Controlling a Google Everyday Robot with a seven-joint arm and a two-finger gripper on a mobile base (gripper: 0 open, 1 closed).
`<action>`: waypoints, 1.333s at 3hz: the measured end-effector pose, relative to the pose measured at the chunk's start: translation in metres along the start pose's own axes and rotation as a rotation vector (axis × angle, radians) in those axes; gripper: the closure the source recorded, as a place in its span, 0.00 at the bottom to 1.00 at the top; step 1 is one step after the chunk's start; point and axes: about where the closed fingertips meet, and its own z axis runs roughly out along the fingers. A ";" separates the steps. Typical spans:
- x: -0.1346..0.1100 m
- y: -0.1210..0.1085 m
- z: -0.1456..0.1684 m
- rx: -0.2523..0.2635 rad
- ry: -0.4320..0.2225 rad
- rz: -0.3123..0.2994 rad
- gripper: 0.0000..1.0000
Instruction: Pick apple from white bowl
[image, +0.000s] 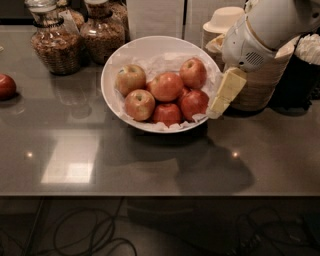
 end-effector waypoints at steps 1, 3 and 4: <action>-0.023 -0.007 0.017 -0.041 -0.056 -0.065 0.00; -0.056 -0.020 0.053 -0.123 -0.098 -0.178 0.00; -0.059 -0.027 0.068 -0.150 -0.098 -0.198 0.00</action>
Offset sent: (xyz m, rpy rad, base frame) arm 0.0353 0.0804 -0.0100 0.0492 0.0102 0.2760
